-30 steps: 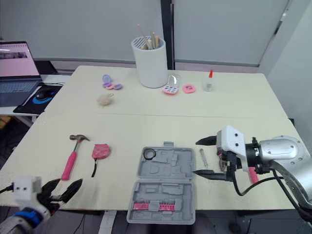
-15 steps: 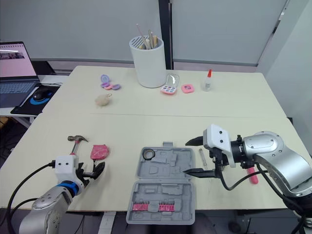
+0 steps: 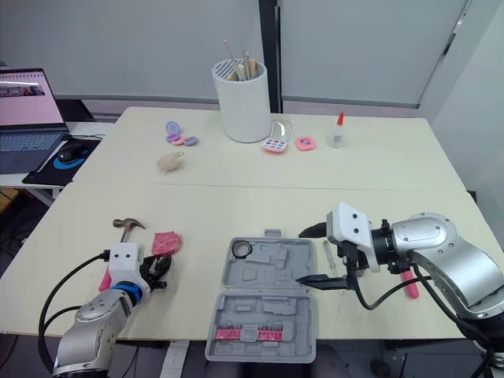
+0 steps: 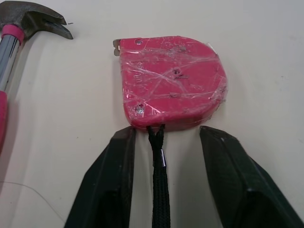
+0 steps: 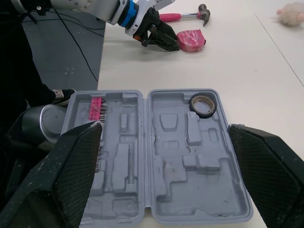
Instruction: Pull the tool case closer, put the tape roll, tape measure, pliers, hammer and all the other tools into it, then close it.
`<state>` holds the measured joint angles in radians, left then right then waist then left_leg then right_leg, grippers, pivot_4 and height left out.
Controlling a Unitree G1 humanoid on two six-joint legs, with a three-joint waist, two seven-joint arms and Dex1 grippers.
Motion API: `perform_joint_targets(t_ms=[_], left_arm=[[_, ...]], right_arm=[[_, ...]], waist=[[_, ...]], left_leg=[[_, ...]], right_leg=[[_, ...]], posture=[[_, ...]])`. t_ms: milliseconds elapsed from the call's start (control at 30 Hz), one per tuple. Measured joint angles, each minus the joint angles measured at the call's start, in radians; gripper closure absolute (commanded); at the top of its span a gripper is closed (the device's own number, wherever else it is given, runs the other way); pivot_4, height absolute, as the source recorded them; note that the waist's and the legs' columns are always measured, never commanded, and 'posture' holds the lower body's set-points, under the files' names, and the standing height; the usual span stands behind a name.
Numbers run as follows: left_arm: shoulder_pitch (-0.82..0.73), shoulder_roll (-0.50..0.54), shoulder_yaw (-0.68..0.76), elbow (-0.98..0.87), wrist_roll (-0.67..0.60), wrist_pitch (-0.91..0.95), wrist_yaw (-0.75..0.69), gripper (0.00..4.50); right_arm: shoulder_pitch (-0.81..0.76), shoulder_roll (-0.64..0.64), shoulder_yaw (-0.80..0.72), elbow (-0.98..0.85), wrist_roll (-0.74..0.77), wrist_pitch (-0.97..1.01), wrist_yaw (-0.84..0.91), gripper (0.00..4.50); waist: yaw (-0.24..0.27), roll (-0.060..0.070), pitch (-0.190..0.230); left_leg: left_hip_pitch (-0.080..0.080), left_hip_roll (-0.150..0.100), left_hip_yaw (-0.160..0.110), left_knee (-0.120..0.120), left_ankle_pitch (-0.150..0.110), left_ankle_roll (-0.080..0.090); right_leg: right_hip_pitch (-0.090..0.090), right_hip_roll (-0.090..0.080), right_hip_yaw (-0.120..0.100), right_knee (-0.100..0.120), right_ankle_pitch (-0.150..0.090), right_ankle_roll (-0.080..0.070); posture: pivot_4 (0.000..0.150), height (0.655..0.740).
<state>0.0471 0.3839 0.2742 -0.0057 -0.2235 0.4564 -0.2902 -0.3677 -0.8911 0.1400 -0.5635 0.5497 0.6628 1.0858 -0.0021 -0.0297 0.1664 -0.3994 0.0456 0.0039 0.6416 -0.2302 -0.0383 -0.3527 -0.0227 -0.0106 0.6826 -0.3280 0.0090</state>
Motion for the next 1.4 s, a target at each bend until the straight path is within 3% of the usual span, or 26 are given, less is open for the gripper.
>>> perform_joint_targets(t_ms=[133,433,900,1400], left_arm=[[0.015,-0.018,0.007,-0.003,0.000,0.001,0.029,4.47],[0.111,-0.056,0.023,-0.099,-0.010,0.003,0.070,4.47],[0.428,0.197,-0.071,-0.246,-0.009,-0.138,-0.289,4.47],[0.570,0.247,-0.026,-0.255,-0.018,-0.227,-0.415,4.47]], right_arm=[[0.000,-0.004,-0.001,0.000,0.000,0.000,0.000,0.00],[0.001,-0.005,-0.001,0.001,-0.002,-0.001,0.002,0.00],[0.001,-0.012,-0.001,-0.012,0.007,0.010,0.028,0.00],[-0.015,-0.010,0.032,-0.024,0.021,0.022,0.048,0.00]], waist=[[-0.001,0.003,-0.002],[-0.007,0.004,-0.002],[-0.006,0.006,-0.002],[-0.007,0.006,-0.001]], left_leg=[[0.000,0.000,0.000,0.000,0.000,0.000],[0.000,0.000,0.001,-0.001,0.000,0.000],[0.001,0.000,0.003,-0.003,-0.001,-0.001],[0.000,0.000,0.004,-0.009,-0.001,0.000]], right_leg=[[0.000,0.000,0.000,0.000,0.000,0.000],[0.000,0.000,0.001,0.000,0.000,0.000],[-0.002,-0.001,0.002,-0.002,-0.001,-0.002],[-0.005,-0.001,0.002,-0.003,-0.002,-0.003]], posture=[[0.150,0.7376],[0.150,0.7376],[0.150,0.7376],[0.150,0.7376]])
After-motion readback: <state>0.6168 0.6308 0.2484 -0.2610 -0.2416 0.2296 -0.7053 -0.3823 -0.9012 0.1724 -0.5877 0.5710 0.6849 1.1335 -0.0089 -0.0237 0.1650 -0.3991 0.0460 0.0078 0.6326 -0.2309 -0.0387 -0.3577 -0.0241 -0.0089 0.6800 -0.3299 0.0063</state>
